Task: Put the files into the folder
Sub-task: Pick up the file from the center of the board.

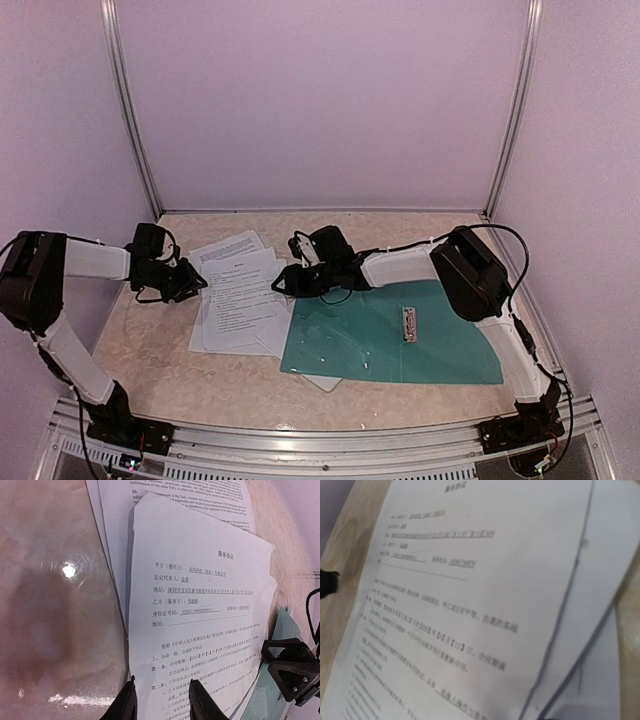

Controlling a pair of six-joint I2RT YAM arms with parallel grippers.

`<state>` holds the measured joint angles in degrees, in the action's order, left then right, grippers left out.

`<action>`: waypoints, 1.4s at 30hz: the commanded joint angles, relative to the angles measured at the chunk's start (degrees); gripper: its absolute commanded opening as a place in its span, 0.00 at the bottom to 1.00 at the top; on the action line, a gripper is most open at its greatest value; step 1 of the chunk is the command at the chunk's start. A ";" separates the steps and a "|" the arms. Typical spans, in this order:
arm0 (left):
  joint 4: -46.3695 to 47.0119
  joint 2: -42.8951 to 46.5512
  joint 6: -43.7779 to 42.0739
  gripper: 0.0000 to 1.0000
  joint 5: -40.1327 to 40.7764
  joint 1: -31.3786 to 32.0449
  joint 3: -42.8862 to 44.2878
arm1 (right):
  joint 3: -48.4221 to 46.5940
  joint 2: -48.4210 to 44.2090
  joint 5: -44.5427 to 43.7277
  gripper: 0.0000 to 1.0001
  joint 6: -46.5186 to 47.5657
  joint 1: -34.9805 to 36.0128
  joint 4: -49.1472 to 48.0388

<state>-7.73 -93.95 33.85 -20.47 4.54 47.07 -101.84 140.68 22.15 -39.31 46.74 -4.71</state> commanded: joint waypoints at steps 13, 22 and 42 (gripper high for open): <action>-2.70 -4.70 -1.23 0.47 2.70 -0.05 2.27 | 0.24 0.70 -2.72 0.50 -2.09 0.72 3.53; -1.28 -12.69 1.69 0.41 -8.09 -0.05 4.14 | 0.45 1.18 -2.95 0.49 -2.00 0.82 3.70; 1.56 -1.56 3.03 0.24 -8.87 -0.12 -4.81 | -0.11 1.73 -2.39 0.48 -1.52 0.94 3.92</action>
<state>-6.00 -97.19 36.03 -28.32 4.32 44.25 -101.47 140.16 20.10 -41.17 47.13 -4.25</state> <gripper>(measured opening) 0.252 0.479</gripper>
